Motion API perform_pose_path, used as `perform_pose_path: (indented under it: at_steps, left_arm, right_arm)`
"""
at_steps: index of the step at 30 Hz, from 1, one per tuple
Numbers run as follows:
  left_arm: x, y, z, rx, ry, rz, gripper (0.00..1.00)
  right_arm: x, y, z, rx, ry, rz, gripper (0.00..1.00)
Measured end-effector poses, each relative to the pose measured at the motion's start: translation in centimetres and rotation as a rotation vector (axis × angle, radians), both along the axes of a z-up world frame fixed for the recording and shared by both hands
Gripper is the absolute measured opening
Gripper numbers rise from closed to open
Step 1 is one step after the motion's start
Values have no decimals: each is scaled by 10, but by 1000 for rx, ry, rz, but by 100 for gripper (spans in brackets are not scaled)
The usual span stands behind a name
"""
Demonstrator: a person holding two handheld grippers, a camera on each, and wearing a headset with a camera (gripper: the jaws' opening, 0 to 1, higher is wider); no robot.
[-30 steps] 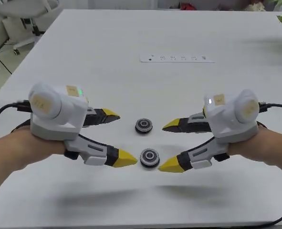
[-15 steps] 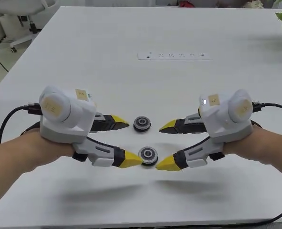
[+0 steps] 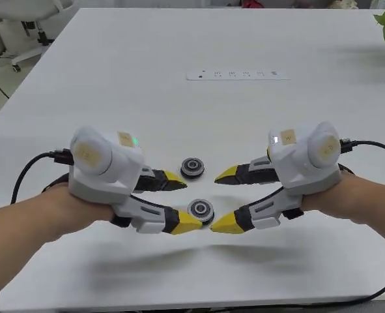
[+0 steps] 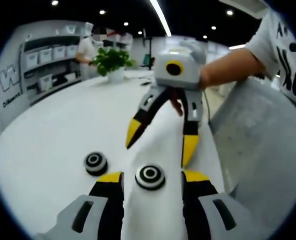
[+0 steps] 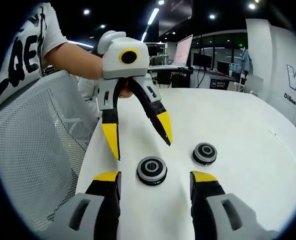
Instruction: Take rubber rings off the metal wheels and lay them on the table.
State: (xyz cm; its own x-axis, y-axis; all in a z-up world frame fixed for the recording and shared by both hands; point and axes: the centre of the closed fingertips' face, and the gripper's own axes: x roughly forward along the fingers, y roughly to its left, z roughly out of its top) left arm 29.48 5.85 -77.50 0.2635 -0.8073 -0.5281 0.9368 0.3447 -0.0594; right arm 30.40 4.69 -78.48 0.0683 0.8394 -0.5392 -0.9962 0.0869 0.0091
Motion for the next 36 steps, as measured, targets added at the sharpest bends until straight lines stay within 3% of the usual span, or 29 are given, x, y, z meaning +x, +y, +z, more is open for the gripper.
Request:
perform_pose_path:
  at_steps: [5, 22, 29, 33, 36]
  left_arm:
    - [-2, -4, -4, 14, 5, -6, 39]
    - [1, -10, -16, 34, 41, -2, 26]
    - [2, -11, -16, 39, 28, 4, 21]
    - [8, -9, -17, 64, -9, 20, 15]
    - [8, -10, -17, 68, -12, 20, 14]
  right_arm:
    - [0, -1, -1, -1, 1, -2, 52]
    - [-1, -3, -7, -8, 9, -7, 51]
    - [-1, -4, -9, -13, 14, -7, 50]
    - [-1, -4, -9, -13, 15, -9, 50]
    - [0, -4, -9, -11, 7, -14, 49]
